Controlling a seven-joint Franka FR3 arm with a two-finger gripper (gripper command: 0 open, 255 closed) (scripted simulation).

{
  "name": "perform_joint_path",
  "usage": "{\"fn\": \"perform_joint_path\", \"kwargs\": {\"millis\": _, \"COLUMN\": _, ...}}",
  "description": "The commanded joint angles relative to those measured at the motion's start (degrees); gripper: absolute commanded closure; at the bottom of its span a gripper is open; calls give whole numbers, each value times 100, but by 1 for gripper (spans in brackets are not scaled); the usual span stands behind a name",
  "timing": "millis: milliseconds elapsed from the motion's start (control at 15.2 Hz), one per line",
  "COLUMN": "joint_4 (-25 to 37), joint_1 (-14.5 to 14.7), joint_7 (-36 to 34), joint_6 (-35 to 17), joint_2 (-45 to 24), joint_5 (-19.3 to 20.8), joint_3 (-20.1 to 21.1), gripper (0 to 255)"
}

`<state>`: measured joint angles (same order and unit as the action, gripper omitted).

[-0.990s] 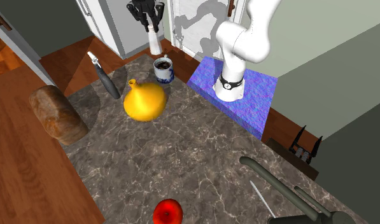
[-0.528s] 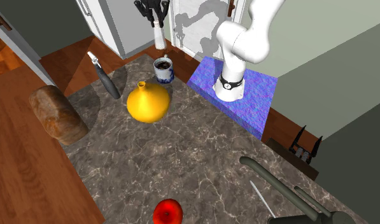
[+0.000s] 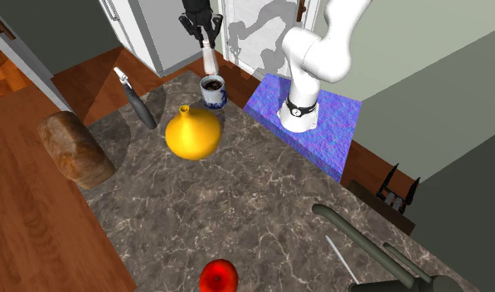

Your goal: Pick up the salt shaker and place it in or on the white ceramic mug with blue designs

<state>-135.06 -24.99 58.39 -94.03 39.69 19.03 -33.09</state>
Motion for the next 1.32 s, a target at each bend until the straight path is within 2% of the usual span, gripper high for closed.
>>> {"fn": "perform_joint_path", "kwargs": {"millis": 0, "joint_4": -149, "joint_1": -12, "joint_7": -4, "joint_6": -157, "joint_2": -2, "joint_5": 36, "joint_3": -49, "gripper": 255}}
{"fn": "perform_joint_path", "kwargs": {"millis": 528, "joint_4": -677, "joint_1": -47, "joint_7": -21, "joint_6": -754, "joint_2": -64, "joint_5": 176, "joint_3": -249, "gripper": 255}}
{"fn": "perform_joint_path", "kwargs": {"millis": 1056, "joint_4": -678, "joint_1": -60, "joint_7": -14, "joint_6": -757, "joint_2": -70, "joint_5": 168, "joint_3": -238, "gripper": 255}}
{"fn": "perform_joint_path", "kwargs": {"millis": 1122, "joint_4": -662, "joint_1": -59, "joint_7": -2, "joint_6": -755, "joint_2": -81, "joint_5": 169, "joint_3": -249, "gripper": 0}}
{"fn": "perform_joint_path", "kwargs": {"millis": 1254, "joint_4": -662, "joint_1": -61, "joint_7": 9, "joint_6": -762, "joint_2": -86, "joint_5": 175, "joint_3": -260, "gripper": 0}}
